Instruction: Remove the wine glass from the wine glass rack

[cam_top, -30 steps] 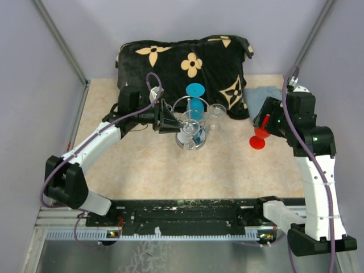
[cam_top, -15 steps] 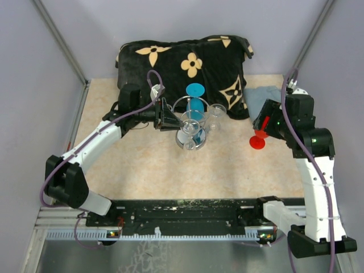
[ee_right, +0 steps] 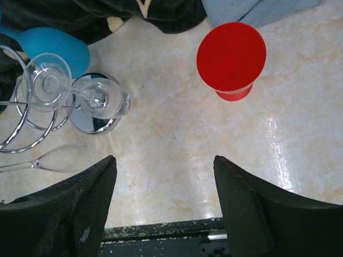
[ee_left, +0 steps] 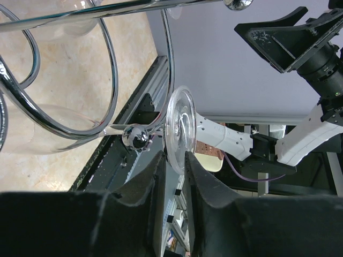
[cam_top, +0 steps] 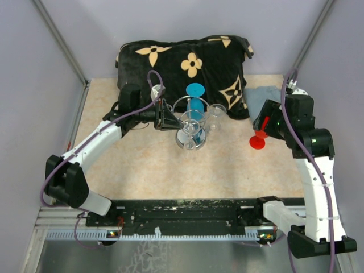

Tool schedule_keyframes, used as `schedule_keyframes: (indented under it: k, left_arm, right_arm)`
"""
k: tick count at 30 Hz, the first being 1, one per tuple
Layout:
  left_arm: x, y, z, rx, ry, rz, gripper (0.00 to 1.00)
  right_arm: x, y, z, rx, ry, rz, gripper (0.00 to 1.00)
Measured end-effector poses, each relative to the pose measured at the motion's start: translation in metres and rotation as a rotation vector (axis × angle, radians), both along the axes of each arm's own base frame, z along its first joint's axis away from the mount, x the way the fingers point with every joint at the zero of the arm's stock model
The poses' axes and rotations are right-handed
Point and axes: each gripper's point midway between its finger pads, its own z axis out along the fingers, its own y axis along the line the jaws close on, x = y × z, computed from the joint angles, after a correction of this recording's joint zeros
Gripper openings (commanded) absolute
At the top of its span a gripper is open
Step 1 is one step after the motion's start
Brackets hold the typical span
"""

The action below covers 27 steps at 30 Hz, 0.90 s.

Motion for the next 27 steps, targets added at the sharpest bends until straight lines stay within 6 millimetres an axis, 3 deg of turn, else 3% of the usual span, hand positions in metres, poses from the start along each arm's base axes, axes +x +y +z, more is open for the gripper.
schedule_keyframes:
  k: [14, 27]
  left_arm:
    - [0.0001, 0.0003, -0.0006, 0.002, 0.0, 0.001, 0.0]
    - [-0.0048, 0.0027, 0.0022, 0.005, -0.007, -0.002, 0.0]
  right_arm:
    - [-0.0006, 0.0001, -0.0027, 0.0, 0.004, 0.001, 0.73]
    - [-0.0025, 0.0, -0.0028, 0.001, 0.0, 0.001, 0.73]
